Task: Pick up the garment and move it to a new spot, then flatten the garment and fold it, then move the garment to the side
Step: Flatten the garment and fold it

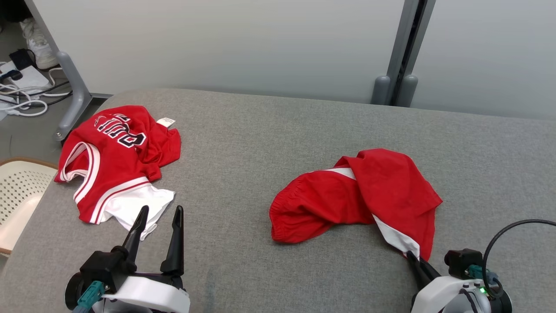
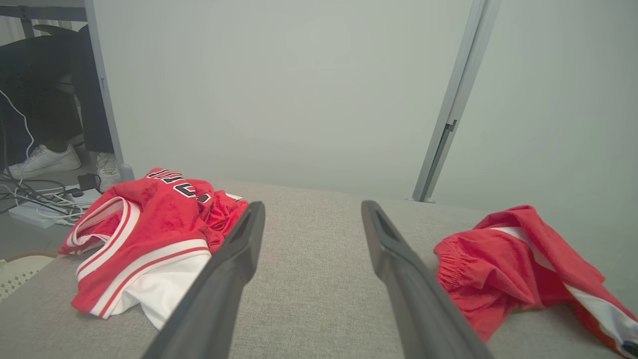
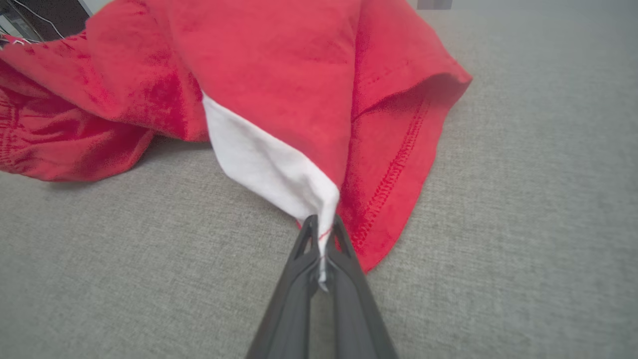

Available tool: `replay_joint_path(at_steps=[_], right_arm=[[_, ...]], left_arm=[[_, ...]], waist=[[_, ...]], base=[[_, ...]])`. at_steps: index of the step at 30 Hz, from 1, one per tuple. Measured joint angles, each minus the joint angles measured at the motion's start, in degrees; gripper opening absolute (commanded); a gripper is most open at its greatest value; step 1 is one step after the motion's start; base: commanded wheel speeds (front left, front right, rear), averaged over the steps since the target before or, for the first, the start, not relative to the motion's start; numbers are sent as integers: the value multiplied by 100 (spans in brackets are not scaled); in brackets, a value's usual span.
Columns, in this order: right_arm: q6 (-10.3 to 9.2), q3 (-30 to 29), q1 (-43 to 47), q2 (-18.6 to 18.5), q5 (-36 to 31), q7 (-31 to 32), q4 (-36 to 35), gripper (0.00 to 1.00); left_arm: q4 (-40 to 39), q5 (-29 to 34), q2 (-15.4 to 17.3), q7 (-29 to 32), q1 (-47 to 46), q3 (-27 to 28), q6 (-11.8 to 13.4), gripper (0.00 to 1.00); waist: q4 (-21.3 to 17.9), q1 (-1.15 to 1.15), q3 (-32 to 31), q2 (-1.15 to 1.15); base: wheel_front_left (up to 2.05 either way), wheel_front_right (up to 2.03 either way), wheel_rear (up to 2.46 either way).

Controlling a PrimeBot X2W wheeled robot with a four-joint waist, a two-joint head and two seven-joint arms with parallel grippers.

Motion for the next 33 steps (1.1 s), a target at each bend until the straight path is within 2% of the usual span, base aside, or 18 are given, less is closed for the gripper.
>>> replay_joint_path(at_steps=[5,10,17,20,21,25,29,33], right_arm=[[1,220,-93,-15,238,-1,-99,0],[1,582,-68,-211,804,3,-576,0],[1,960,132,-918,1837,567,-1660,0],[0,1066,275,-1414,2354,940,-2316,0],[0,1115,413,-1771,2739,1216,-2804,0],[0,1080,751,-2444,3385,1739,-3532,0],[0,1031,1048,-2948,3712,2196,-3789,0],[0,953,1200,-3153,3773,2430,-3673,0]], left_arm=[[-2,-7,4,-5,0,-3,8,100],[5,-29,-1,-20,2,-5,15,100],[44,-60,-29,-48,2,-10,18,100],[73,-64,-43,-52,-2,-10,16,100],[91,-64,-44,-55,-5,-13,11,100],[124,-65,-33,-58,-8,-2,0,100],[140,-64,-24,-62,-15,-13,-8,100],[151,-63,-8,-68,-25,-30,-9,100]], waist=[[-142,0,-14,0],[-368,0,-37,0],[-732,0,-45,0],[-847,0,-38,0],[-898,0,-36,0],[-939,0,-34,0],[-917,0,-14,0],[-864,0,27,0]], base=[[0,0,0],[0,0,0],[0,0,0],[0,0,0],[0,0,0],[0,0,0],[0,0,0],[0,0,0]])
